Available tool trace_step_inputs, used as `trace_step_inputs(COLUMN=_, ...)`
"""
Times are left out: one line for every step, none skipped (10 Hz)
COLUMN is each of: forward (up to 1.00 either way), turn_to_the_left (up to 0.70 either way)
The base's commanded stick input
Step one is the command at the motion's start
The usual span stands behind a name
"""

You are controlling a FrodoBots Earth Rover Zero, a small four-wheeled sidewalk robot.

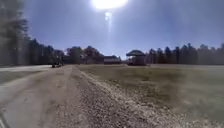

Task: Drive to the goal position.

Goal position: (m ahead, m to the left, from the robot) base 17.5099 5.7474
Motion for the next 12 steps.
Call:
trace_step_inputs(forward=0.69, turn_to_the_left=0.03)
trace_step_inputs(forward=0.7, turn_to_the_left=0.03)
trace_step_inputs(forward=0.7, turn_to_the_left=0.03)
trace_step_inputs(forward=0.7, turn_to_the_left=0.03)
trace_step_inputs(forward=0.7, turn_to_the_left=0.35)
trace_step_inputs(forward=0.7, turn_to_the_left=0.35)
trace_step_inputs(forward=0.7, turn_to_the_left=0.04)
trace_step_inputs(forward=0.7, turn_to_the_left=0.03)
trace_step_inputs(forward=0.7, turn_to_the_left=0.03)
trace_step_inputs(forward=0.7, turn_to_the_left=0.3)
trace_step_inputs(forward=0.7, turn_to_the_left=0.34)
trace_step_inputs(forward=0.7, turn_to_the_left=0.29)
